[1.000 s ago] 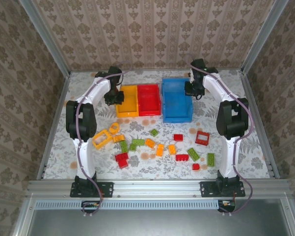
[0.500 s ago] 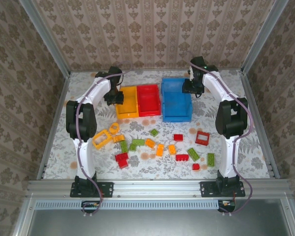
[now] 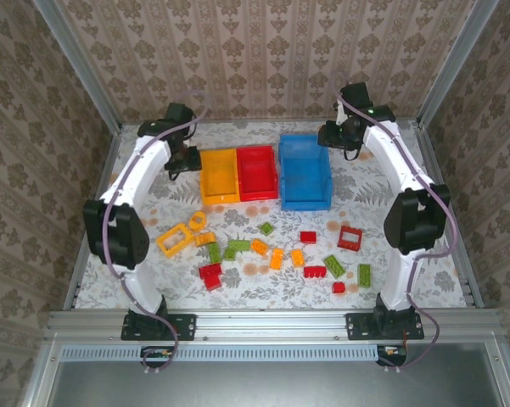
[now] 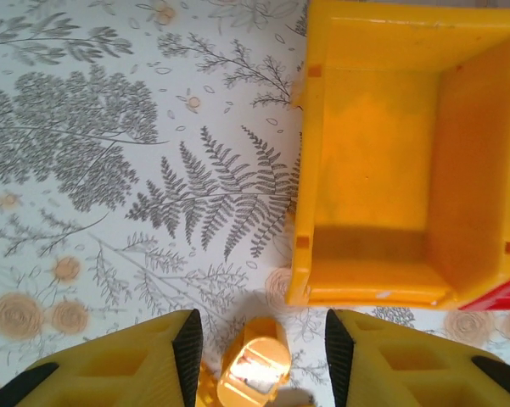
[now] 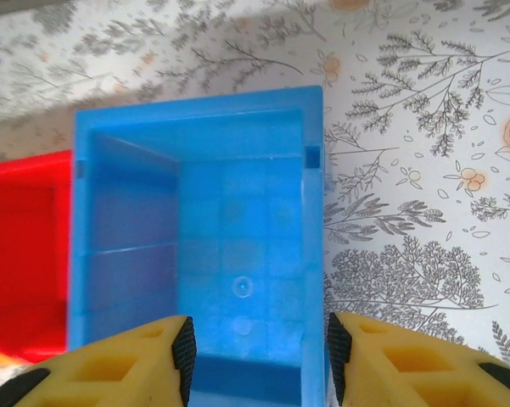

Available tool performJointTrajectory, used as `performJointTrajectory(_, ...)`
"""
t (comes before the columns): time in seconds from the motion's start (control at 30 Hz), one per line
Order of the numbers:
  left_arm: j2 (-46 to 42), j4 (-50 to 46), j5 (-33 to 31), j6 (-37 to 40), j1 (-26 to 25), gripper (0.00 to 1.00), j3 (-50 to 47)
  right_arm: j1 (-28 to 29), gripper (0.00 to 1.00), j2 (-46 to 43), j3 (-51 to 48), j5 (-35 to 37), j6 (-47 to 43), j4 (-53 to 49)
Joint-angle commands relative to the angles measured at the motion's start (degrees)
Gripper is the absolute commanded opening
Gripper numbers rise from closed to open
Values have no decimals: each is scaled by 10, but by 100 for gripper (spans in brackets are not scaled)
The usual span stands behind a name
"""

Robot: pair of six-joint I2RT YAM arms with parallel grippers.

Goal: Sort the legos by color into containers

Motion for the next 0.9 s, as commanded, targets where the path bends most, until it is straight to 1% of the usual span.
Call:
performJointTrajectory(0.0, -49, -15, 19, -34, 6, 45, -30, 3, 49, -62, -43, -15, 25, 13)
performJointTrajectory(0.2, -144, -3, 57, -52, 5, 48, -92, 13, 49, -170, -148, -15, 51, 27)
performJointTrajectory(0.37, -209, 6, 84, -70, -7, 49, -147, 25, 48, -264, -232, -15, 83, 12)
performJointTrajectory(0.5, -260, 22, 94, -87, -39, 51, -195, 41, 47, -349, -300, -3, 116, -16)
performJointTrajectory(0.7, -329, 37, 94, -128, -97, 51, -257, 78, 44, -440, -384, 19, 161, -64)
performJointTrajectory(0.77, -352, 34, 83, -143, -125, 52, -272, 94, 44, -459, -402, 20, 173, -74)
performJointTrajectory(0.87, -388, 15, 55, -174, -154, 51, -294, 131, 43, -475, -415, 25, 180, -86)
